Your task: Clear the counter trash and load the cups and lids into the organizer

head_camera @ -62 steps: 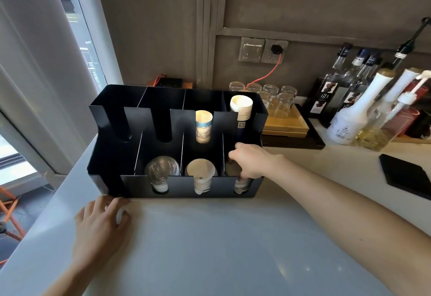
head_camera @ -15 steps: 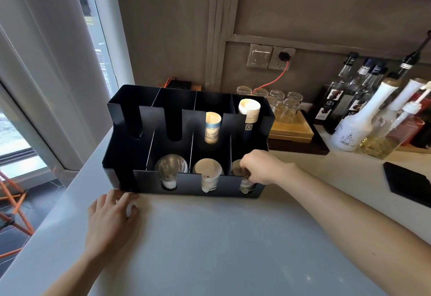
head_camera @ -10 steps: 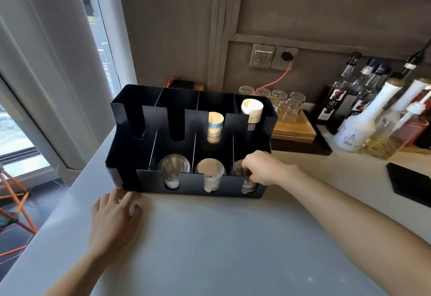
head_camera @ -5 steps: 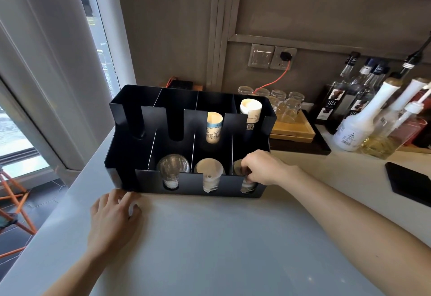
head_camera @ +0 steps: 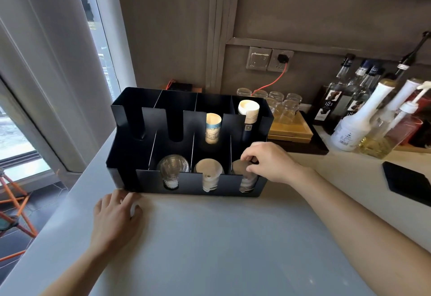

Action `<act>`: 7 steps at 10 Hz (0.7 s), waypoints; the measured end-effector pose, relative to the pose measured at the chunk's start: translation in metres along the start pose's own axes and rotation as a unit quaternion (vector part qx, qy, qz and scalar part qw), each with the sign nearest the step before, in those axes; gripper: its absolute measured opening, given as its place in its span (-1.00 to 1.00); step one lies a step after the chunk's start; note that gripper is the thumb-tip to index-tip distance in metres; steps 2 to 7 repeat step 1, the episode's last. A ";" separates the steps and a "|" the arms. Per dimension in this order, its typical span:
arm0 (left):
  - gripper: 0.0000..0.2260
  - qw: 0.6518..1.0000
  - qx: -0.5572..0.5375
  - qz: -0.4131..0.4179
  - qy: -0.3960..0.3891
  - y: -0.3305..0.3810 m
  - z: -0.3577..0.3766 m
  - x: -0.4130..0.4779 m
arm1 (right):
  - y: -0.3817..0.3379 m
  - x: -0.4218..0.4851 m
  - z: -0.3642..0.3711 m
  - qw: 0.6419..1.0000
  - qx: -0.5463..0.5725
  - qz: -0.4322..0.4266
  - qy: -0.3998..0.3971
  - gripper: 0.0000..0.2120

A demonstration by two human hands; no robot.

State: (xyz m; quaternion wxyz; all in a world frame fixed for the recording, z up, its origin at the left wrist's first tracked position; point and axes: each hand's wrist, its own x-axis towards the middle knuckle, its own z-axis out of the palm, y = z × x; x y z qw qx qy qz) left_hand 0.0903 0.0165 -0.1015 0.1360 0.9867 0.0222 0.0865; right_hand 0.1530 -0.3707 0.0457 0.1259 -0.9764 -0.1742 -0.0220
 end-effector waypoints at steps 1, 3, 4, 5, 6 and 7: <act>-0.64 1.000 -0.023 0.013 0.005 0.003 0.000 -0.001 | 0.001 -0.006 -0.007 0.998 0.043 0.032 0.021 -0.76; -0.64 1.000 -0.023 0.013 0.005 0.003 0.000 -0.001 | 0.001 -0.006 -0.007 0.998 0.043 0.032 0.021 -0.76; -0.64 1.000 -0.023 0.013 0.005 0.003 0.000 -0.001 | 0.001 -0.006 -0.007 0.998 0.043 0.032 0.021 -0.76; -0.64 1.000 -0.023 0.013 0.005 0.003 0.000 -0.001 | 0.001 -0.006 -0.007 0.998 0.043 0.032 0.021 -0.76; -0.64 1.000 -0.023 0.013 0.005 0.003 0.000 -0.001 | 0.001 -0.006 -0.007 0.998 0.043 0.032 0.021 -0.76; -0.64 1.000 -0.023 0.013 0.005 0.003 0.000 -0.001 | 0.001 -0.006 -0.007 0.998 0.043 0.032 0.021 -0.76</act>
